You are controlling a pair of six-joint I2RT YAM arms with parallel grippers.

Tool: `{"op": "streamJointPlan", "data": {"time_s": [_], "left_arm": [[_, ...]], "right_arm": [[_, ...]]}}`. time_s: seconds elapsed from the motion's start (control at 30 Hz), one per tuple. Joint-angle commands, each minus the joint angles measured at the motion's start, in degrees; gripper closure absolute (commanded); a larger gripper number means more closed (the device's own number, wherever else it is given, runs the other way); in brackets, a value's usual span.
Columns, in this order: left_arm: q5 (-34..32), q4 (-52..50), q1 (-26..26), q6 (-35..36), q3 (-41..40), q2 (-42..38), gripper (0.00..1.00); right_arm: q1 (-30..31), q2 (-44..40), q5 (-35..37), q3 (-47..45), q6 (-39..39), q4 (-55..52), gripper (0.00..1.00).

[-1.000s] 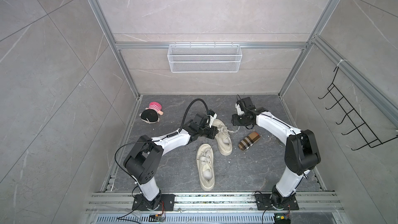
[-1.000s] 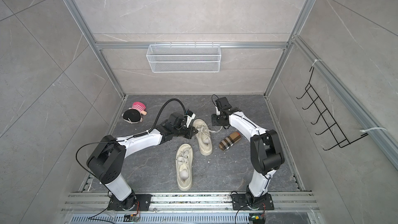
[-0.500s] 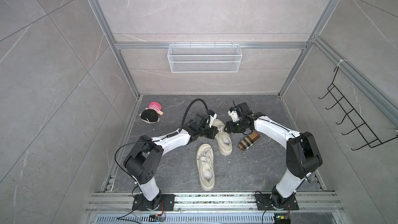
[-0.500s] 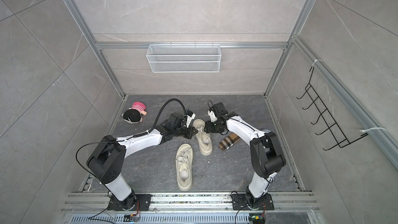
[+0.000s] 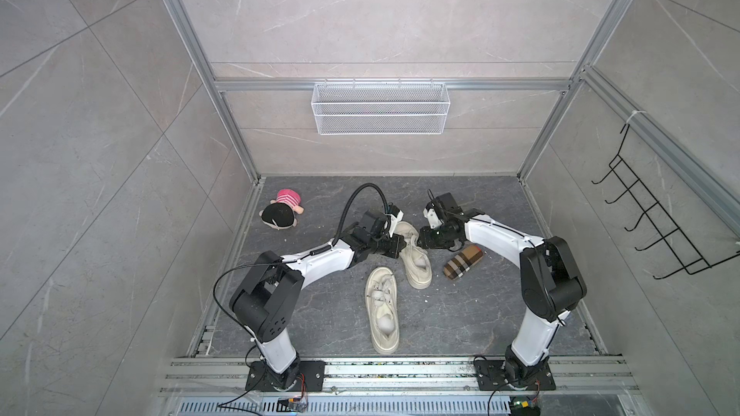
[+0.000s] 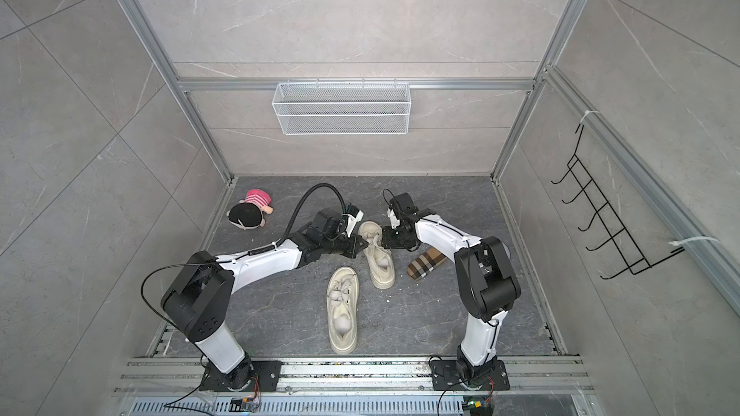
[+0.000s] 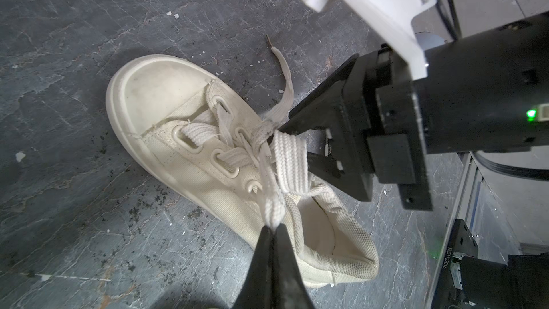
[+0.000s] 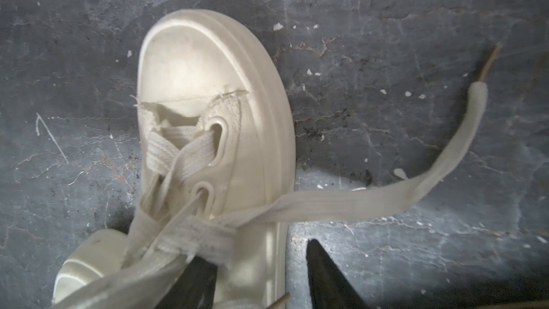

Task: Remove the insole from the shoe
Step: Untie the shoelace on the shoe.

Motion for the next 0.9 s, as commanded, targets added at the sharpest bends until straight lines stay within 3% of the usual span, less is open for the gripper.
{"op": "streamJointPlan", "data": {"time_s": [0.0, 0.17, 0.57, 0.77, 0.87], "left_arm": [[1.23, 2.77, 0.20, 0.96, 0.48, -2.39, 1.00], [0.62, 4.29, 0.19, 0.89, -0.96, -3.78, 1.00], [-4.36, 3.39, 0.55, 0.24, -5.37, -8.51, 1.00], [-5.72, 4.05, 0.85, -0.49, -6.87, -9.45, 1.00], [-5.02, 4.59, 0.99, -0.53, -7.00, -9.23, 1.00]], "right_arm": [[1.12, 1.54, 2.74, 1.99, 1.90, 1.18, 0.49], [1.44, 2.79, 10.11, 2.63, 4.27, 1.70, 0.49], [0.20, -1.27, 37.70, 1.96, 6.26, 4.53, 0.55], [-4.43, -4.08, 38.54, 0.10, 5.93, 2.52, 0.56], [-6.65, -7.59, 25.53, -3.18, 0.70, 6.85, 0.48]]}}
